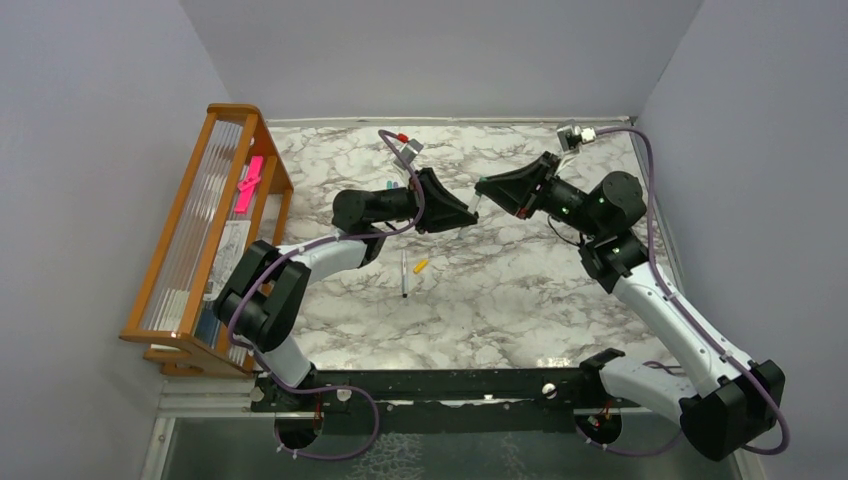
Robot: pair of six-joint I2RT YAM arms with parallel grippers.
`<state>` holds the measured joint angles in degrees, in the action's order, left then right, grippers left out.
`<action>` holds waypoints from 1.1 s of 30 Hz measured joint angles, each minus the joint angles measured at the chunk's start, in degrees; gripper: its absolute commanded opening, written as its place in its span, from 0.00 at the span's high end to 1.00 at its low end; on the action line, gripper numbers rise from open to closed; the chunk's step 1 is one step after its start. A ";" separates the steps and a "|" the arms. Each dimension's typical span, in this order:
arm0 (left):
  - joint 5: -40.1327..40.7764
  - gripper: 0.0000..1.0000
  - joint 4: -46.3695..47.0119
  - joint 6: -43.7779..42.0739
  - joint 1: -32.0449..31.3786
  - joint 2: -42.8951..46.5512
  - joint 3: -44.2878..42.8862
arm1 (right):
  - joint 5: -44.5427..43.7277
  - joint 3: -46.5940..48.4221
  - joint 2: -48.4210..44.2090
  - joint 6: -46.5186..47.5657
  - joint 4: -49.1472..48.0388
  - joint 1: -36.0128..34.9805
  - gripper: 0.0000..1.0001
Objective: Insert the pens into the pen caps
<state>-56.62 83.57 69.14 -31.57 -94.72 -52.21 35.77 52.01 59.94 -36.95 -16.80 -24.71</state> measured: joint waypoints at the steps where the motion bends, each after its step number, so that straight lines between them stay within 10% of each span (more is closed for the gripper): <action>1: 0.00 1.00 -0.20 -0.59 -0.02 0.04 0.00 | -0.02 -0.17 -0.11 -0.28 -0.07 0.07 0.99; 33: -6.05 1.00 -1.03 -2.82 -2.62 -3.85 -5.25 | -4.07 -13.44 -6.43 -7.50 -13.14 0.79 0.99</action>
<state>-62.67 82.54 66.32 -34.20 -98.56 -57.45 31.70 38.57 53.52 -44.45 -29.93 -23.92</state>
